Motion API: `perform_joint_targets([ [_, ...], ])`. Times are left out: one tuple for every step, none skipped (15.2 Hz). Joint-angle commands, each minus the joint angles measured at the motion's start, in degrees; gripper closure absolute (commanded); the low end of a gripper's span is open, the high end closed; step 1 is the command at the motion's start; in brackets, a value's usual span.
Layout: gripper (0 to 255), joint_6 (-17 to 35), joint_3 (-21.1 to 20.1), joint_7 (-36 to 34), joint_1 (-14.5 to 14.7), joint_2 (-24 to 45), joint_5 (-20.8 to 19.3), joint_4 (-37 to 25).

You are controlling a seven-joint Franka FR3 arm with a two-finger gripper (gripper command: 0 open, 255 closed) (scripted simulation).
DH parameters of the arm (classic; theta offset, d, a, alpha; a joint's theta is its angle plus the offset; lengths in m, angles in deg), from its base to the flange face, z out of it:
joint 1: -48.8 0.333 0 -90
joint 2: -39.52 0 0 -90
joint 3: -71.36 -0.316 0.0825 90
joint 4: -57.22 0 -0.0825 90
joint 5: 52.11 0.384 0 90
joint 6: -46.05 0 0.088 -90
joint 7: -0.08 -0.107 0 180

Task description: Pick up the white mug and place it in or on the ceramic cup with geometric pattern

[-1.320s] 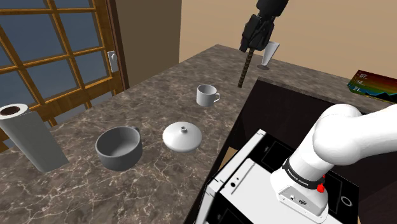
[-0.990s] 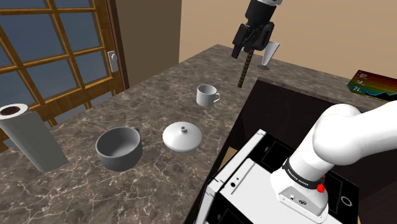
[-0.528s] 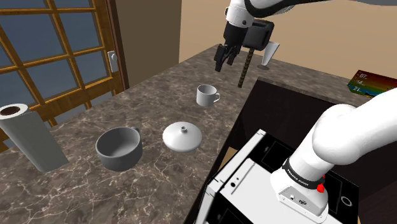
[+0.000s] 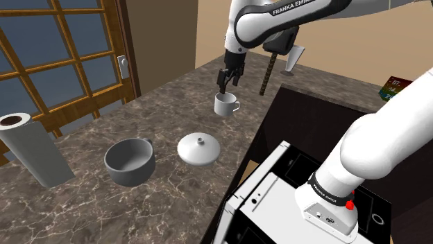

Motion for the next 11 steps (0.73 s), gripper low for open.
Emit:
perform_joint_targets([
  [0, 1.5, 0.0, -0.1, -0.2, 4.6, -0.6, -2.0],
  [0, 2.3, 0.0, -0.3, -0.3, 6.8, -0.9, -2.8],
  [0, 3.1, 0.0, -0.4, -0.4, 9.0, -1.2, -3.6],
  [0, 3.8, 0.0, -0.5, -0.4, 11.2, -1.5, -4.6],
  [0, 3.9, 0.0, -0.5, -0.4, 11.5, -1.6, -4.7],
  [0, 4.7, 0.0, -0.6, -0.4, 11.8, -1.7, -4.3],
  [0, 5.4, 0.0, -0.6, -0.4, 12.2, -1.7, -3.9],
  [0, 6.2, 0.1, -0.7, -0.5, 12.6, -1.8, -3.5],
  [0, 6.9, 0.1, -0.7, -0.5, 13.0, -1.9, -3.2],
  [0, 7.7, 0.1, -0.8, -0.5, 13.4, -2.0, -2.8],
  [0, 8.4, 0.1, -0.8, -0.5, 13.8, -2.1, -2.5],
])
